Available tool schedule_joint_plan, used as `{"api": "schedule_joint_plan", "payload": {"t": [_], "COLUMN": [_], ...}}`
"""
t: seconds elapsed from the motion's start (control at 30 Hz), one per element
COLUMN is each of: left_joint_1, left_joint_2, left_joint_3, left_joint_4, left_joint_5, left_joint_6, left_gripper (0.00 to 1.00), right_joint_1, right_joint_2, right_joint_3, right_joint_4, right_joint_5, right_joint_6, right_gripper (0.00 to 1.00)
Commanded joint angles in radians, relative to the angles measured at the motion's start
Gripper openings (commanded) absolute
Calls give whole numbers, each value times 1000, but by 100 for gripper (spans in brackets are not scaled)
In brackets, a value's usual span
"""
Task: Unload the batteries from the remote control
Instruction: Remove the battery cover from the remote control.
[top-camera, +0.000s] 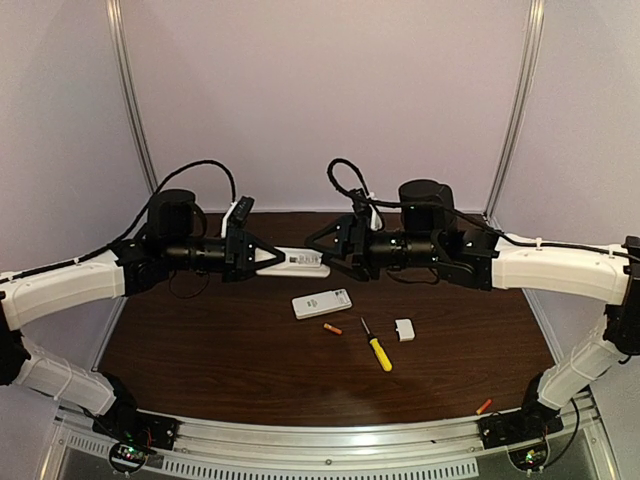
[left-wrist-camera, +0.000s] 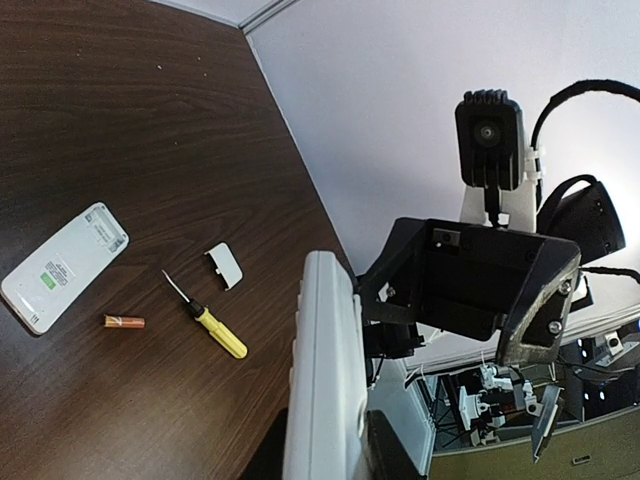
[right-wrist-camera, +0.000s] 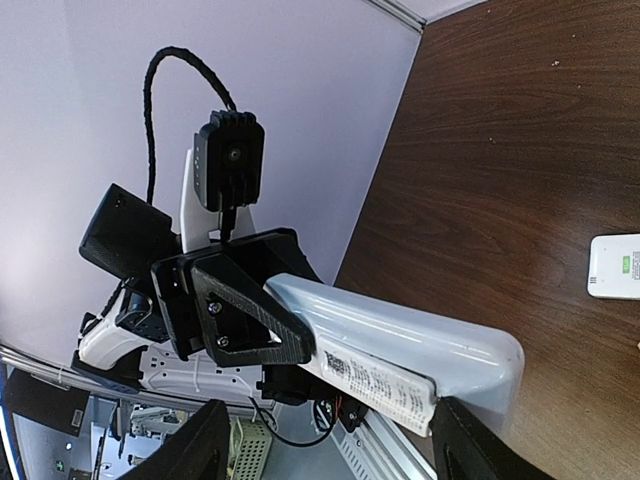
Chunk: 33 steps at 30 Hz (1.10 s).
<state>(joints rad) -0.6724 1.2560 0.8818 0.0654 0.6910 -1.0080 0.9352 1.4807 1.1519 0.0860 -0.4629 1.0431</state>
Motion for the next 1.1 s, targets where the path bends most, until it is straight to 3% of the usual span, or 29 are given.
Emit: {"api": "schedule_joint_plan", "payload": {"t": [0.0, 1.07], "left_joint_1": [-92, -93], "left_joint_2": [20, 77], "left_joint_3": [19, 13], "left_joint_4": [196, 139], "left_joint_5": [205, 158], "left_joint_6": [44, 75], "left_gripper": [0, 0], "right_joint_1": [53, 28], "right_joint_2": [57, 81], "right_joint_3": [26, 71], "right_joint_4": [147, 102], "right_joint_5": [-189, -270], "right_joint_6": [15, -16], "right_gripper": [70, 70]}}
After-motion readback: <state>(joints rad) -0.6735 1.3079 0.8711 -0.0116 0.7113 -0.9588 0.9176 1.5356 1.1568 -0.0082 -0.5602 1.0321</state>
